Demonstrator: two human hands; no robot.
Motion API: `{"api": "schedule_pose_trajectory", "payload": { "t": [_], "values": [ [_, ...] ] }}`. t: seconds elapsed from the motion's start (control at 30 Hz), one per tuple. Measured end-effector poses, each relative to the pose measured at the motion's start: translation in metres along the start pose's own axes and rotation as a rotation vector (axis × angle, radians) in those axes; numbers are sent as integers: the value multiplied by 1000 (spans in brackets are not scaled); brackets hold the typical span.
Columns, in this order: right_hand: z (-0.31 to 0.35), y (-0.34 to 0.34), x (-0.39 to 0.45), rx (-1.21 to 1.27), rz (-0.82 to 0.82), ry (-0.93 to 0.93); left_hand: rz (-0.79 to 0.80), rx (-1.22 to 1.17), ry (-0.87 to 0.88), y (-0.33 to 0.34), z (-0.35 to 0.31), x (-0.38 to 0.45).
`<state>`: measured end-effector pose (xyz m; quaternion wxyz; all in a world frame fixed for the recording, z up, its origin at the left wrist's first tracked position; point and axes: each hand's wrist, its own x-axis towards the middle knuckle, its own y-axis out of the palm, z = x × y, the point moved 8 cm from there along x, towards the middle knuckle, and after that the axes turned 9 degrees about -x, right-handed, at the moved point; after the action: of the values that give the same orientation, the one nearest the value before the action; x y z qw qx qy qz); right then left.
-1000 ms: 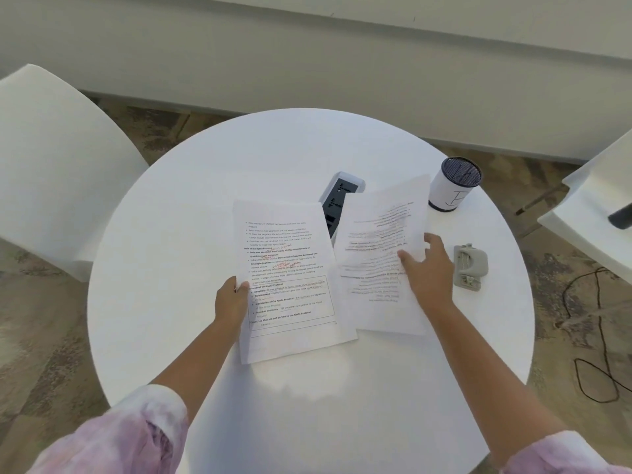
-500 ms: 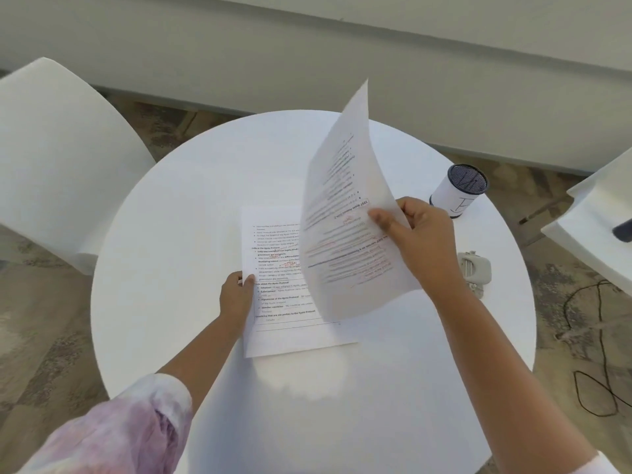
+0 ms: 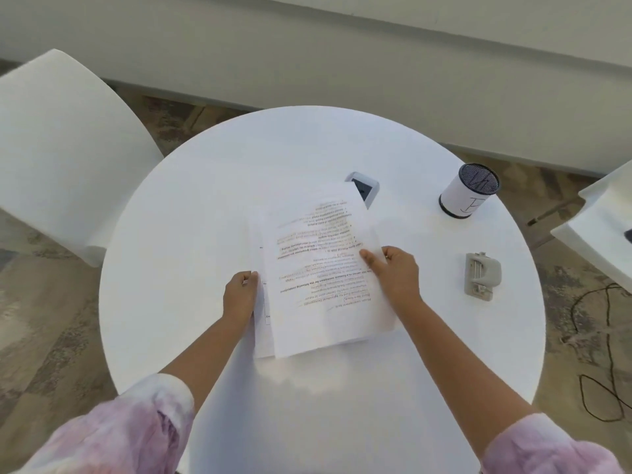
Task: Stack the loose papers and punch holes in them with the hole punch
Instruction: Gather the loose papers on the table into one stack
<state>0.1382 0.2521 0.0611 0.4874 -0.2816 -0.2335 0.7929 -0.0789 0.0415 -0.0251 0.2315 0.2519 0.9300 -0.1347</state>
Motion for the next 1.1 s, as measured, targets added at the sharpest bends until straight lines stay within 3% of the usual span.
{"api": "schedule_pose_trajectory", "payload": {
  "t": [0.4,0.87,1.1],
  "values": [
    [-41,43,-5,-305,115,47,-5,12,-52,4,6,2],
    [-61,42,-9,-140,68,109,135,-50,6,16,-9,-13],
    [-42,22,-1,44,60,107,219,-77,149,30,-40,-28]
  ]
}}
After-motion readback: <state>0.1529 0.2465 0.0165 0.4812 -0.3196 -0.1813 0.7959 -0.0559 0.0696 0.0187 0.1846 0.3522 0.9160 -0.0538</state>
